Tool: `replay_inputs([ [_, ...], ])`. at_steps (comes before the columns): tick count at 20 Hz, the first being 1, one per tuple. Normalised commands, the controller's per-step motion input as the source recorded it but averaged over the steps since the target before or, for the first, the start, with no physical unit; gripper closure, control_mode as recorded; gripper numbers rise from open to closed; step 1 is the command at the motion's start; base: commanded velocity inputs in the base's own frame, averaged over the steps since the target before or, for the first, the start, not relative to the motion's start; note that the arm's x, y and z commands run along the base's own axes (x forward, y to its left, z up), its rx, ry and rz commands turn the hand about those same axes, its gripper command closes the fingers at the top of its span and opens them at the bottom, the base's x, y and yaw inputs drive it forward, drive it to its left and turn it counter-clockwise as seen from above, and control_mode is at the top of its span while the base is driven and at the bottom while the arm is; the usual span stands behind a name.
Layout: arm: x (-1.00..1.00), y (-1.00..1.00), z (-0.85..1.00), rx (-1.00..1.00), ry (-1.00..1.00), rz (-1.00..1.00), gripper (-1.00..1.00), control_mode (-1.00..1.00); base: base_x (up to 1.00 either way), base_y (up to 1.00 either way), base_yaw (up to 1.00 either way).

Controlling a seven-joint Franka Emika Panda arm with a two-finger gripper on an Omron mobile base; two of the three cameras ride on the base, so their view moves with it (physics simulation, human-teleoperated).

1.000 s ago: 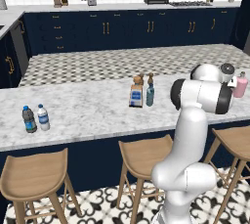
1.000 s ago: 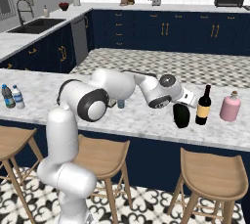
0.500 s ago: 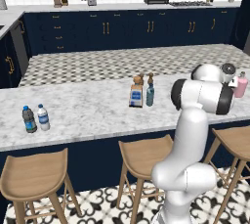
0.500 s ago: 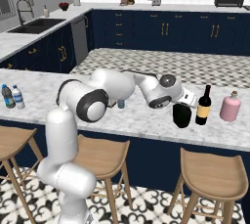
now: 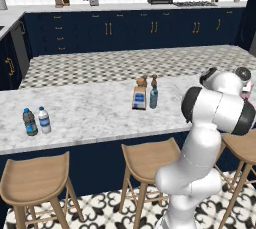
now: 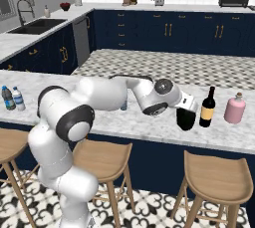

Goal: Move the plastic bottles in the middle to the plastics group, and the glass bottles in the middle to the glass group.

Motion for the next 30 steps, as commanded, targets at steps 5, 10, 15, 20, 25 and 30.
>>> replay_inputs([
  [5, -0.41, 0.89, 0.49, 0.0, 0.0, 0.15, -1.0, -1.0, 0.0, 0.0, 0.0],
  [10, -0.09, 0.68, 0.9, 0.0, 0.05, 0.21, -1.0, -1.0, 0.0, 0.0, 0.0],
  [15, -0.07, 0.84, 0.83, 0.0, 0.23, 0.25, -1.0, -1.0, 0.0, 0.0, 0.0],
  [20, -0.01, 1.0, 0.24, 0.0, 0.48, 0.42, -1.0, -1.0, 0.0, 0.0, 0.0],
  [25, 0.0, 1.0, -0.13, 0.0, 0.37, 0.46, -1.0, -1.0, 0.0, 0.0, 0.0],
  [30, 0.13, 0.74, -0.32, -0.01, 0.01, 0.23, -1.0, -1.0, 0.0, 0.0, 0.0],
])
